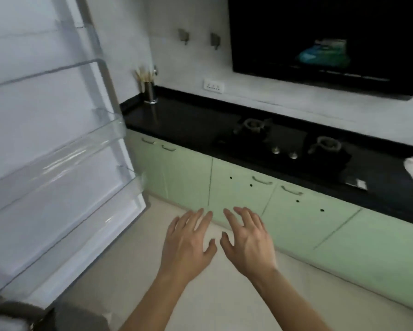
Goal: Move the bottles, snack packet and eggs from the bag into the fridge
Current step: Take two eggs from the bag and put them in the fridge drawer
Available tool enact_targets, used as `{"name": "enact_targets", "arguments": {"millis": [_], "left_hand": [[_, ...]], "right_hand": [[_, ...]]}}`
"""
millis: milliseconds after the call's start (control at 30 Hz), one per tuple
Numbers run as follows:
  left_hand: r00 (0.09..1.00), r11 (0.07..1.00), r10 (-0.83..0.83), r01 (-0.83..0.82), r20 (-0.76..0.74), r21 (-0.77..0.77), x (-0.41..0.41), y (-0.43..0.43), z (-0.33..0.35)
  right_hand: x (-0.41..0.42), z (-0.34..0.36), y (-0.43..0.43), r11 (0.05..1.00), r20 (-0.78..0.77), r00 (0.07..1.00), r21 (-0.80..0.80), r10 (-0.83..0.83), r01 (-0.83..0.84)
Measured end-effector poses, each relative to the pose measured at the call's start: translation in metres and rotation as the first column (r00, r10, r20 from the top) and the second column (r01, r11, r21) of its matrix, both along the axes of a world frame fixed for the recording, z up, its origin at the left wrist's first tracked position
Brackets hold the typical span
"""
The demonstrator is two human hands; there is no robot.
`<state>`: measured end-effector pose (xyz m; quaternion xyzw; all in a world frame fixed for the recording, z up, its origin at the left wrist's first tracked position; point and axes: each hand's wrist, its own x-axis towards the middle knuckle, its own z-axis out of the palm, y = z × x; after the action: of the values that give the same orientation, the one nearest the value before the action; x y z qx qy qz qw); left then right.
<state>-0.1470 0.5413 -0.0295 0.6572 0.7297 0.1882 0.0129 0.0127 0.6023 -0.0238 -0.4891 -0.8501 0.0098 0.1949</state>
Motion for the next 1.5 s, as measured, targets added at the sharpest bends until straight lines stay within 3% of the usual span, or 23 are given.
{"name": "enact_targets", "arguments": {"millis": [233, 600, 867, 1067, 1500], "left_hand": [[0.948, 0.948, -0.314, 0.311, -0.043, -0.07, 0.155, 0.038, -0.005], [0.773, 0.775, -0.632, 0.627, -0.057, -0.081, 0.356, 0.028, -0.005], [0.654, 0.662, -0.75, 0.744, -0.099, -0.097, 0.439, 0.043, -0.006], [0.623, 0.634, -0.773, 0.768, -0.117, -0.093, 0.477, 0.083, -0.007], [0.593, 0.599, -0.8, 0.799, -0.086, -0.059, 0.568, 0.261, -0.015]], "right_hand": [[0.179, -0.013, -0.024, 0.942, -0.015, 0.942, -0.023, -0.335, 0.335], [0.375, -0.022, -0.104, 0.697, -0.054, 0.695, -0.064, -0.717, 0.714], [0.441, -0.021, -0.129, 0.553, -0.069, 0.549, -0.089, -0.833, 0.829], [0.478, -0.026, -0.111, 0.49, -0.053, 0.487, -0.12, -0.872, 0.863], [0.556, -0.027, 0.064, 0.468, -0.024, 0.469, -0.125, -0.883, 0.875]]}}
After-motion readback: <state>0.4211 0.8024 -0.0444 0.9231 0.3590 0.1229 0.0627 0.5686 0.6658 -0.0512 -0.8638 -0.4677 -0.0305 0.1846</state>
